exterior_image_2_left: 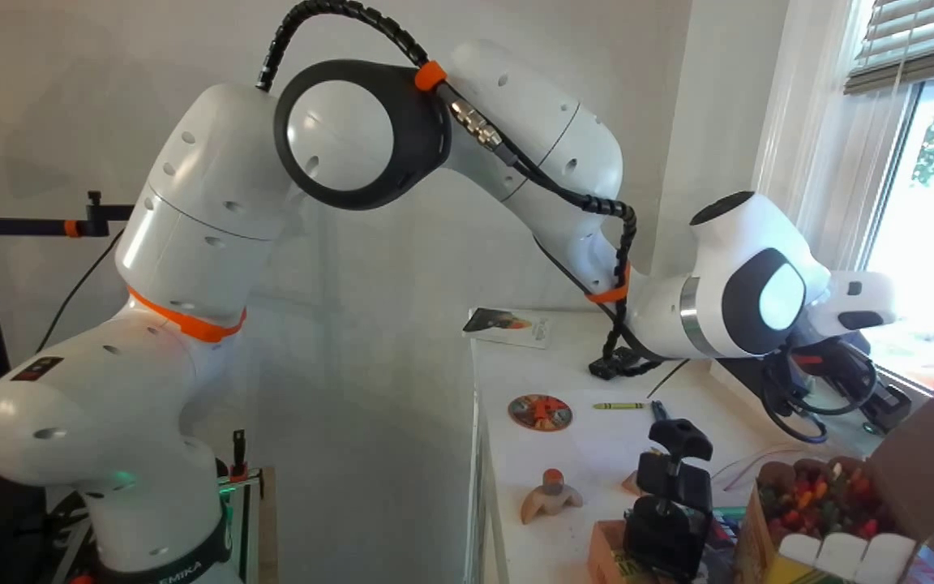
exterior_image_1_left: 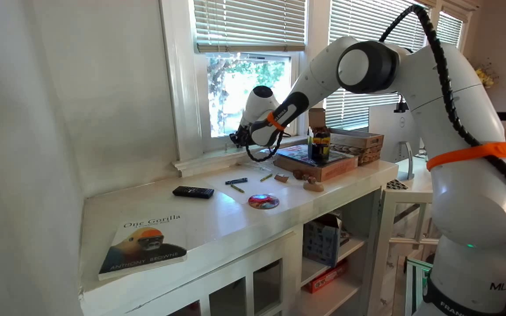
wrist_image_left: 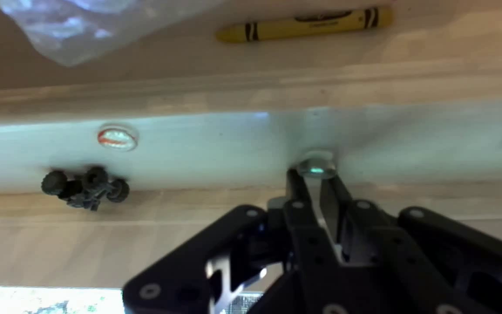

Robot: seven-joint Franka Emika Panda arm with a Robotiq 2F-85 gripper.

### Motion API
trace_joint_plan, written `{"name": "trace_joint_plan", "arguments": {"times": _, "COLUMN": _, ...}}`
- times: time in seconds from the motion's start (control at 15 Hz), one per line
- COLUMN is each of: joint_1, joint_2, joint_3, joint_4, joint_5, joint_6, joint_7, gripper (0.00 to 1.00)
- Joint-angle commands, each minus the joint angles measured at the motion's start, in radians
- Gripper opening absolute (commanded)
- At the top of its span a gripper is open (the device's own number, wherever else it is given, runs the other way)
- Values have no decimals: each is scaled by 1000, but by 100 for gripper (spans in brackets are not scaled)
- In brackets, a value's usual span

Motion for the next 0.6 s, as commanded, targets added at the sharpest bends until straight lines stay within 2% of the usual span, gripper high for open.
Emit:
{"name": "trace_joint_plan", "arguments": {"times": 0.0, "joint_1": -21, "joint_2": 30, "joint_3": 26, "joint_4": 30, "joint_5": 24, "joint_6": -14, "joint_7": -33, "gripper": 4}}
{"name": "trace_joint_plan", "arguments": {"times": 0.2, "joint_1": -20, "joint_2": 31, "joint_3": 25, "joint_4": 32, "joint_5": 20, "joint_6": -16, "joint_7": -29, "gripper": 19}}
{"name": "trace_joint_plan", "arguments": {"times": 0.53, "joint_1": -10, "joint_2": 31, "joint_3": 15, "joint_4": 38, "joint_5": 12, "joint_6": -14, "joint_7": -12, "gripper": 58}}
